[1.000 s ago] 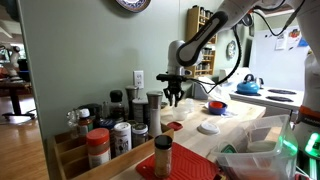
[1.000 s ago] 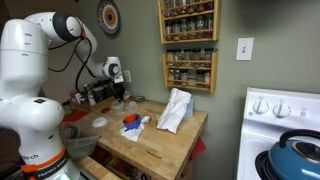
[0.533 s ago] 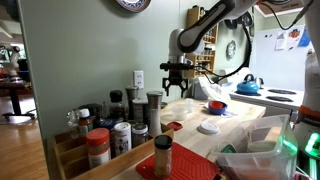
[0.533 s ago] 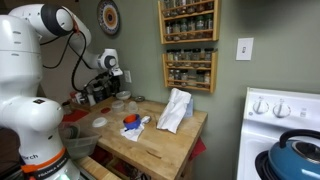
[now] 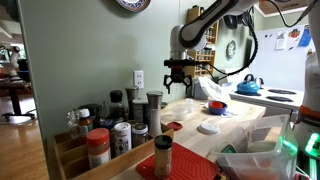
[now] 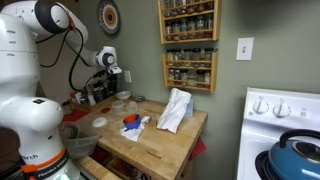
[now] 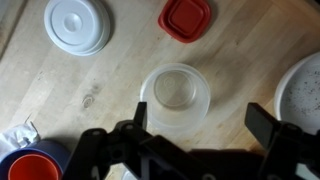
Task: Put the transparent bowl upright and put the lid on it
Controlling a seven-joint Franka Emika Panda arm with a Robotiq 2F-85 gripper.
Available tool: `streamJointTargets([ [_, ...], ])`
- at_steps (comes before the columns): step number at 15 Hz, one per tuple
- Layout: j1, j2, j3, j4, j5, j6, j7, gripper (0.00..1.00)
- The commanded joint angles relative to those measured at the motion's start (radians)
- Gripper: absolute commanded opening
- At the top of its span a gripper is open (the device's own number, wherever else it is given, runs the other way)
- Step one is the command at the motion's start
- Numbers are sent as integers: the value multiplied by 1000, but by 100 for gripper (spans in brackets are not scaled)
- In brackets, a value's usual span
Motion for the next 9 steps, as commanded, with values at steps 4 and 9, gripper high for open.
streamJointTargets([
  [4,-3,-40,40,-65,-10,41,-276,100],
  [9,-13,-111,58,-183,25,82,-577,100],
])
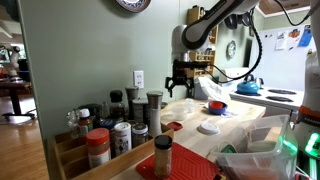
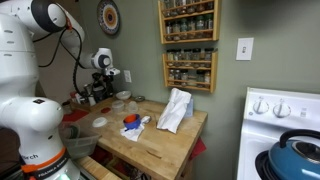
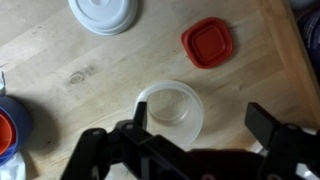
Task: Put the transparent bowl upright and put the lid on it
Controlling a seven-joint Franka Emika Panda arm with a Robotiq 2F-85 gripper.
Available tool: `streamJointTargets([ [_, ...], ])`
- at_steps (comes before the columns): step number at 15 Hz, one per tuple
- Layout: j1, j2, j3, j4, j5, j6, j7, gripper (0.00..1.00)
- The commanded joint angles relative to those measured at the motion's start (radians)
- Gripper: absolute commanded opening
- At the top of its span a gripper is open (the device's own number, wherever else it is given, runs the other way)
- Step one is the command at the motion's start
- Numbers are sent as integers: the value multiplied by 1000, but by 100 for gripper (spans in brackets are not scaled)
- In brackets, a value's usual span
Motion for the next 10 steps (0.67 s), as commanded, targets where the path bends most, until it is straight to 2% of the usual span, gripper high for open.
streamJointTargets([
  [1,-16,-93,16,-133,39,36,-230,100],
  [6,-13,-146,20,-229,69,1,-533,100],
  [7,-11,-99,13,-167,43,5,-432,100],
  [10,-12,-117,17,-201,47,5,-500,100],
])
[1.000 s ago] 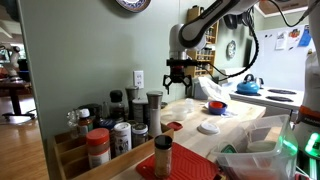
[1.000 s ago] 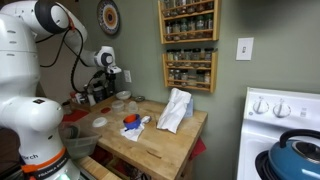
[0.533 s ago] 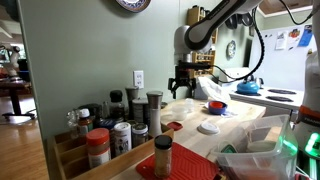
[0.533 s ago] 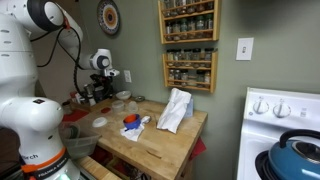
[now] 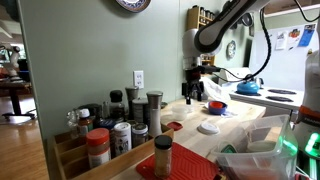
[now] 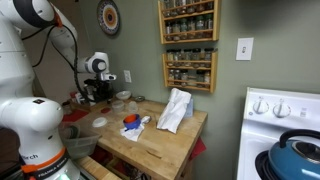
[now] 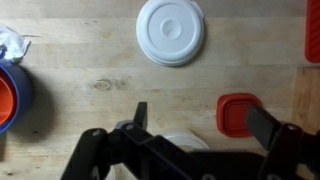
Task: Put the transparent bowl upright and put the lid on it
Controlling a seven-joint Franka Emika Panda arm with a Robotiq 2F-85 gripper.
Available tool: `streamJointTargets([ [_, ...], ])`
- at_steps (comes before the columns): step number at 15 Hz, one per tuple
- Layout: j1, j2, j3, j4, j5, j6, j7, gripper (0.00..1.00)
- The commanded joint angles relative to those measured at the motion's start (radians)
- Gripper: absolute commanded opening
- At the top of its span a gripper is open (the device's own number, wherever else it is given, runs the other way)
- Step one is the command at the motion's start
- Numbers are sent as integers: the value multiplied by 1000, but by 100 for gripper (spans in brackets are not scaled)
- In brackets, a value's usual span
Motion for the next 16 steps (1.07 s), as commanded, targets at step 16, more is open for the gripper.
streamJointTargets([
  [16,4,120,39,-94,49,10,-95,100],
])
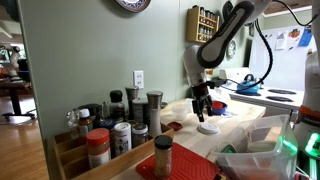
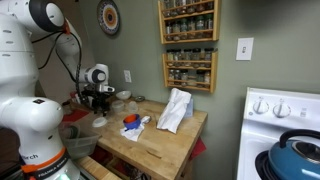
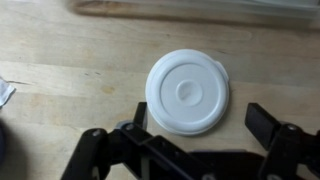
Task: Put the transparent bowl upright and put the lid on it
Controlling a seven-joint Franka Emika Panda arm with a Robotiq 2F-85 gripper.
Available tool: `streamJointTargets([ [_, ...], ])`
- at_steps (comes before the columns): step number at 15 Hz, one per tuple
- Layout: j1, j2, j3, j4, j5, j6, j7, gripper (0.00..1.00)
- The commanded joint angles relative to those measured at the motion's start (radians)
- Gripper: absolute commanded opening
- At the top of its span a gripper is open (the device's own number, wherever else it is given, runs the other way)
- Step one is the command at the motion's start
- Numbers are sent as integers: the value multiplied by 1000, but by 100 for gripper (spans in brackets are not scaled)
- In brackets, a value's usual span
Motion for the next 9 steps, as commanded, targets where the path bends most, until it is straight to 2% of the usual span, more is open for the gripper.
streamJointTargets([
  [1,2,25,14,-26,45,19,-15,100],
  [9,11,75,10,-22,28,55,19,100],
])
